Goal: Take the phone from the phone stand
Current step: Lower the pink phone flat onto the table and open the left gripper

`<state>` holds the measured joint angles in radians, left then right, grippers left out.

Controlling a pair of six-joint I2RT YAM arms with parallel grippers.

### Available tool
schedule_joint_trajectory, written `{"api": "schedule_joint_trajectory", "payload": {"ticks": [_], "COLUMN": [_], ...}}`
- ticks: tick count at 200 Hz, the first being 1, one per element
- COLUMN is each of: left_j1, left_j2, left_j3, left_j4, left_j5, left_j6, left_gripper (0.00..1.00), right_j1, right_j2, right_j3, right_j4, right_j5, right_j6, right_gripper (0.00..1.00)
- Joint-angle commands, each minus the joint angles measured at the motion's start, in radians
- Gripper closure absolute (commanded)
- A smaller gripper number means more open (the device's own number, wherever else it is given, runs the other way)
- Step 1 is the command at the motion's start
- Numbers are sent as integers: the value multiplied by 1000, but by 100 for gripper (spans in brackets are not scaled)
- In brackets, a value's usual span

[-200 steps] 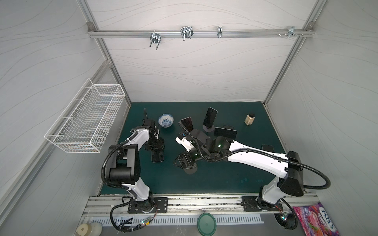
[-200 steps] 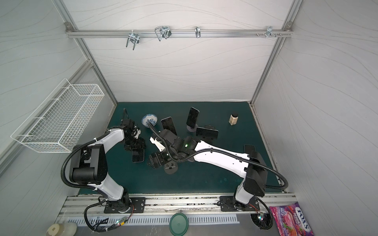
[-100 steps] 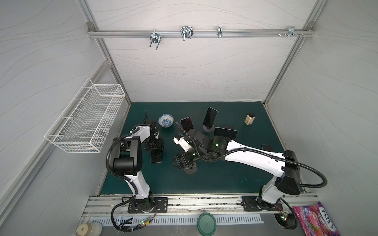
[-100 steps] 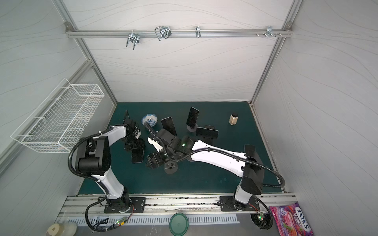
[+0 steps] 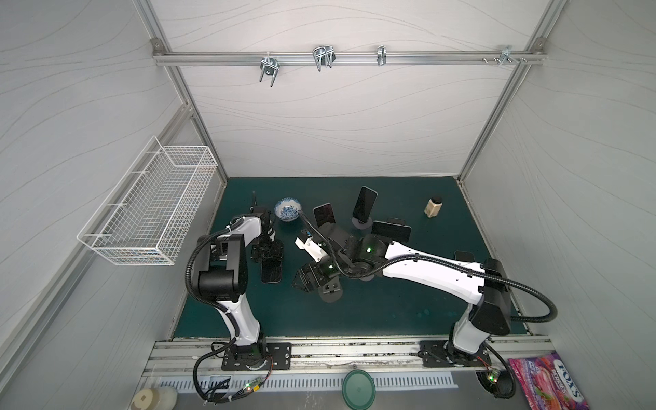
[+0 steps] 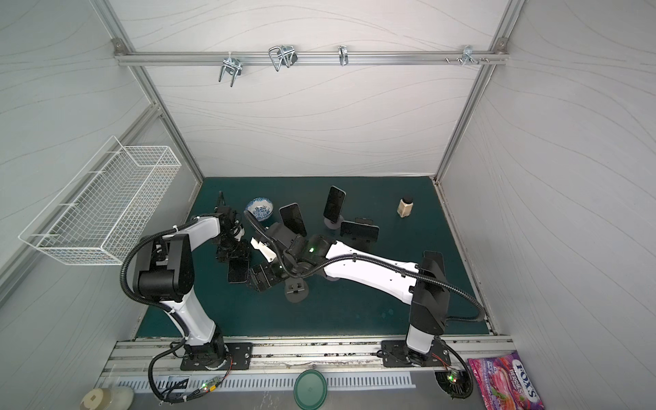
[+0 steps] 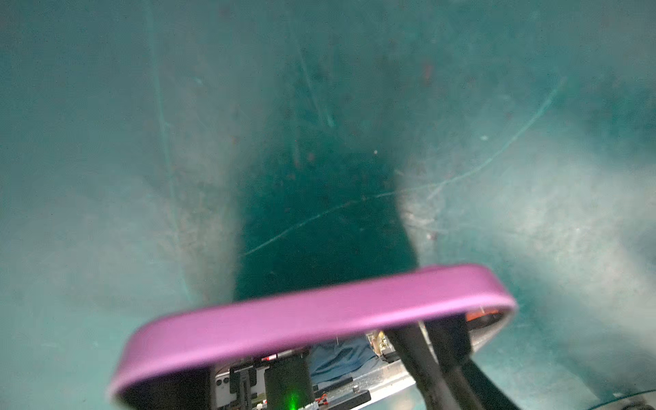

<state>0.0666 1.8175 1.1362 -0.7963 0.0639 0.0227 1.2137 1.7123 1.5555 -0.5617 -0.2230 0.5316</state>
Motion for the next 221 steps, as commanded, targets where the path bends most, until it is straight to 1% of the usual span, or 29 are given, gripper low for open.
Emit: {"api": "schedule_joint_trajectory", "payload": {"ticks": [1,32,98,148,175,221], "left_j1": [25,25,25,26,26,25], "left_j2": [49,45,36,24,17,6], "left_j3": [14,11,11,13,12,19], "left_j4": [9,13,13,15,22,17], "left_j5": [-36,-43,-73,-71,-40,-47], "left_j6": [3,-1,-10,-11,-17,-28], "left_gripper": [30,24,18,18,18,17], "right_j1": [10,10,10,10,10,10], "right_j2": [13,2,-25,-40,-46,-49], "right_j3": [23,8,-26,-44,-52,-49], "right_j4": [-17,-13,2,7,10,11], "right_j5": [-19,-15,2,9,14,21], "right_j6": [5,4,6,7,11,16], "right_gripper": [15,15,15,15,15,15]}}
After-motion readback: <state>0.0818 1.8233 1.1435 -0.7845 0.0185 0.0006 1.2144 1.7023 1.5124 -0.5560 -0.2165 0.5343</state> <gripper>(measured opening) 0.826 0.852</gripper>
